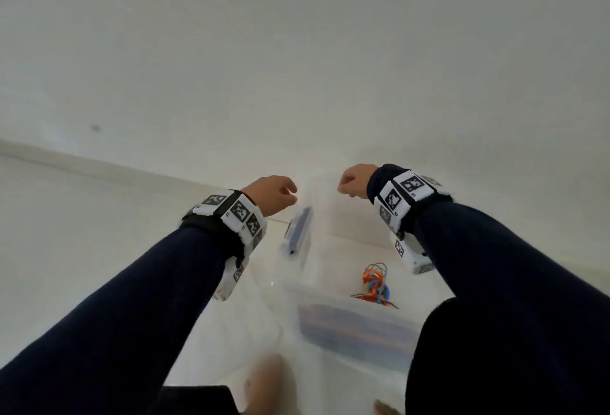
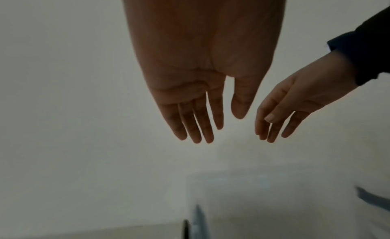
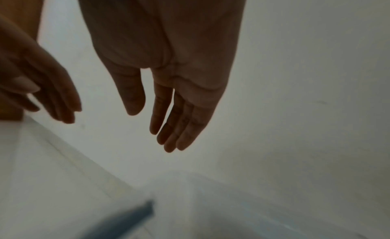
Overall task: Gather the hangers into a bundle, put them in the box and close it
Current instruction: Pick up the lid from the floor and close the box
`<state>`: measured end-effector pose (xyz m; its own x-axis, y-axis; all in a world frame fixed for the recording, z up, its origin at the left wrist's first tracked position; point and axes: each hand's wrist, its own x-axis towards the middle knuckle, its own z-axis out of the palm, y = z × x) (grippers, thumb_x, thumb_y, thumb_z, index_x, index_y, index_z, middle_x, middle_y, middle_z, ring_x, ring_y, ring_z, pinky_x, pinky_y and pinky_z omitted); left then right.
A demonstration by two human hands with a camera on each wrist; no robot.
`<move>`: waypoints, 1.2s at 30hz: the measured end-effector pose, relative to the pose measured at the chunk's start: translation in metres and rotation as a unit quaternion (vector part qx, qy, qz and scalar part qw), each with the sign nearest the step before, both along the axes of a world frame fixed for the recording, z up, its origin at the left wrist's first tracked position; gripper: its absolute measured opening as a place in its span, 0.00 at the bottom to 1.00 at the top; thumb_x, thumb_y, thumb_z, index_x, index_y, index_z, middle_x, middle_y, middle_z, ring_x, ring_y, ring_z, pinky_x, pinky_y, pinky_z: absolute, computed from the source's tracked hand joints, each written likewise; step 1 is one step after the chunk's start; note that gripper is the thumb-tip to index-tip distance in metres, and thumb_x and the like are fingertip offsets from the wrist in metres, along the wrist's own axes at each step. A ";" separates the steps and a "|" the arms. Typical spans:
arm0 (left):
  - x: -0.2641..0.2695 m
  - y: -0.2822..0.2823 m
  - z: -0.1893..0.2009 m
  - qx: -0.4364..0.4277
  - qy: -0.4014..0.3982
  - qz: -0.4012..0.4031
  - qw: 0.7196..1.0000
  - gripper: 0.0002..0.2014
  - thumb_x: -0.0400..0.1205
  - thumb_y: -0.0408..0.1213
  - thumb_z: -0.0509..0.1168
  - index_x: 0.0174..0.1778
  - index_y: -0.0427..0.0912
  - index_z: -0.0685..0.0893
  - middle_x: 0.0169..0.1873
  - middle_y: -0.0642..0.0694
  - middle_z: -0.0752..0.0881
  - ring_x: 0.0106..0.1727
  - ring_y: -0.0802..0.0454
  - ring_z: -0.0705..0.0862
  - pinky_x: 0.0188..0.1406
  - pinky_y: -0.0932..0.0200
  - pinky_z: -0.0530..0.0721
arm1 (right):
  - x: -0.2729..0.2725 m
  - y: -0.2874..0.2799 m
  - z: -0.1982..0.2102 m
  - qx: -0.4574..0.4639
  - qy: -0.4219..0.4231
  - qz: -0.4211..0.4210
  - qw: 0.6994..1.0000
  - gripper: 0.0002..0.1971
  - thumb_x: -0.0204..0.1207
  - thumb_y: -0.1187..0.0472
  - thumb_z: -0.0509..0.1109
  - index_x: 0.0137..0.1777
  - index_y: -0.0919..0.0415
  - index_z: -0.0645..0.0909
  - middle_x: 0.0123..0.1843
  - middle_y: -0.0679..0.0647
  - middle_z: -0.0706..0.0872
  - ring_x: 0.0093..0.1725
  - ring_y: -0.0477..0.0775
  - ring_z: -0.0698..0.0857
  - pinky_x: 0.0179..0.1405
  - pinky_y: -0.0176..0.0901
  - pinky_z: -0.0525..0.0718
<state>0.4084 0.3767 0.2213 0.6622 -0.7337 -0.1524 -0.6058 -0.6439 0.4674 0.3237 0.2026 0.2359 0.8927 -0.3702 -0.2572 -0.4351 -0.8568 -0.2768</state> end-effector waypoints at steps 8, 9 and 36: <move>0.010 0.244 -0.020 -0.024 -0.003 0.292 0.956 0.15 0.81 0.40 0.60 0.62 0.38 0.80 0.62 0.39 0.83 0.62 0.43 0.80 0.59 0.55 0.75 | 0.080 0.185 -0.032 0.182 -0.068 0.111 0.975 0.03 0.76 0.61 0.65 0.41 0.58 0.78 0.48 0.60 0.84 0.58 0.64 0.85 0.65 0.58 0.82; 0.016 0.269 -0.037 -0.019 0.006 0.326 0.945 0.15 0.81 0.40 0.60 0.62 0.38 0.80 0.62 0.39 0.83 0.63 0.43 0.79 0.59 0.55 0.75 | 0.092 0.205 -0.049 0.190 -0.050 0.124 0.973 0.02 0.77 0.60 0.65 0.44 0.59 0.77 0.49 0.60 0.84 0.58 0.64 0.84 0.66 0.58 0.81; 0.045 0.435 -0.389 0.138 0.180 0.598 0.769 0.43 0.74 0.54 0.67 0.80 0.44 0.53 0.70 0.29 0.67 0.71 0.27 0.66 0.69 0.37 0.68 | 0.108 0.212 -0.411 0.093 0.156 -0.286 0.941 0.55 0.51 0.44 0.84 0.76 0.58 0.60 0.71 0.69 0.69 0.71 0.71 0.70 0.67 0.64 0.74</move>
